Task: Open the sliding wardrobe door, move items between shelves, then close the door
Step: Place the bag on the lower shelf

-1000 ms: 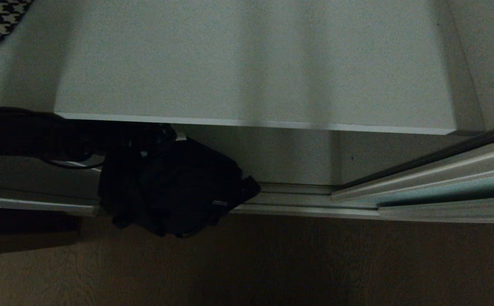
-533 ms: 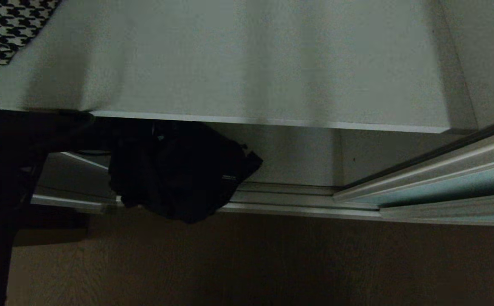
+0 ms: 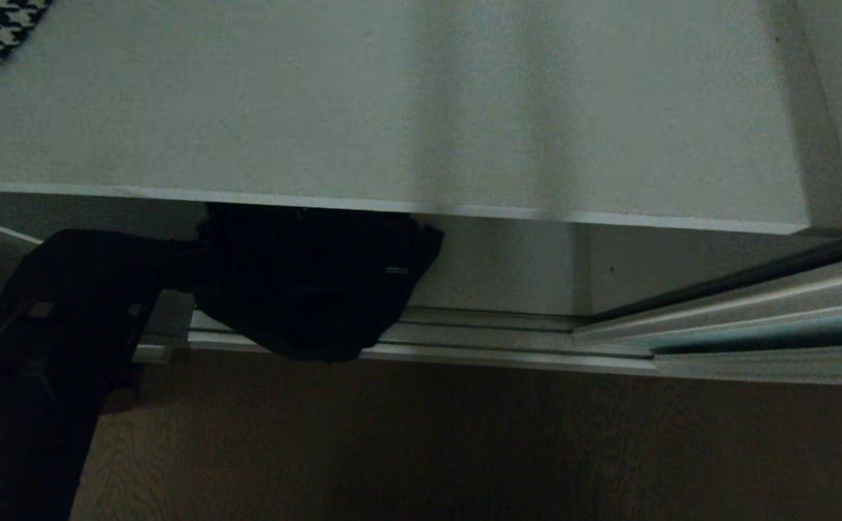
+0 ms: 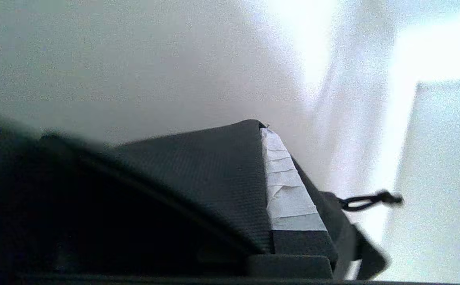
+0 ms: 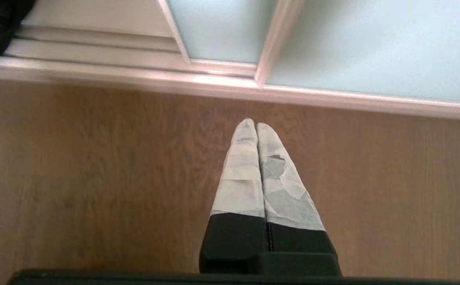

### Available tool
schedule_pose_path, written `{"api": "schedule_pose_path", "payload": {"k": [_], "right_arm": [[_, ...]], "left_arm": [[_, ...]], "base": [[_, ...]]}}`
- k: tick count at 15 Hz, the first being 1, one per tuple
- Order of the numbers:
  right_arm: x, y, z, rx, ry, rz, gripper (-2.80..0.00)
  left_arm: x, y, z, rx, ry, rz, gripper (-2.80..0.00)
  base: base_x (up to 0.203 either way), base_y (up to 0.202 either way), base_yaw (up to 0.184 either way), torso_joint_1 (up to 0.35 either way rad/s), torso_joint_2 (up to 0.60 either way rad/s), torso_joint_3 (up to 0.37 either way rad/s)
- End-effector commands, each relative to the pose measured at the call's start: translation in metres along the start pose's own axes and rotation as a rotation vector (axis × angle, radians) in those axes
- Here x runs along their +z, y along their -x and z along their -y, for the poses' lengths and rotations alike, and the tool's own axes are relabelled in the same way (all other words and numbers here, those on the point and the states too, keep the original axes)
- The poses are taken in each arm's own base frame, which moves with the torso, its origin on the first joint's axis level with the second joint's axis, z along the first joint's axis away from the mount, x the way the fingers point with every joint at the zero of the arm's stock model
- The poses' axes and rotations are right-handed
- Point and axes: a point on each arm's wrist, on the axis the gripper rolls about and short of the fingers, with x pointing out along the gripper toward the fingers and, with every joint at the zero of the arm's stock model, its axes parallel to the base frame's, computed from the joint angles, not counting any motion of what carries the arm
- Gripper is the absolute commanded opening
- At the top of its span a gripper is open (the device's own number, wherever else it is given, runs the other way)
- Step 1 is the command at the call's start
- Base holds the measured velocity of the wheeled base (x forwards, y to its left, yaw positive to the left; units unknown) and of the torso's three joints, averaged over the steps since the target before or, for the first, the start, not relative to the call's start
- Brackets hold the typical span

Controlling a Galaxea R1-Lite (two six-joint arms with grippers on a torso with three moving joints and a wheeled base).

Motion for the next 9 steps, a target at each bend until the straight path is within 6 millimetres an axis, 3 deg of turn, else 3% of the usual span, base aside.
{"api": "schedule_pose_path", "payload": {"k": [1, 9], "right_arm": [[0.0, 0.0, 0.0, 0.0, 0.0, 0.001, -2.8], [0.0, 0.0, 0.0, 0.001, 0.0, 0.001, -2.8]], "left_arm": [[-0.003, -0.002, -0.004, -0.03, -0.016, 0.041, -2.8], [0.017, 0.007, 0.008, -0.257, -0.276, 0.38, -2.8]], "base": [[0.0, 0.0, 0.0, 0.0, 0.0, 0.0], [0.0, 0.0, 0.0, 0.0, 0.0, 0.0]]}}
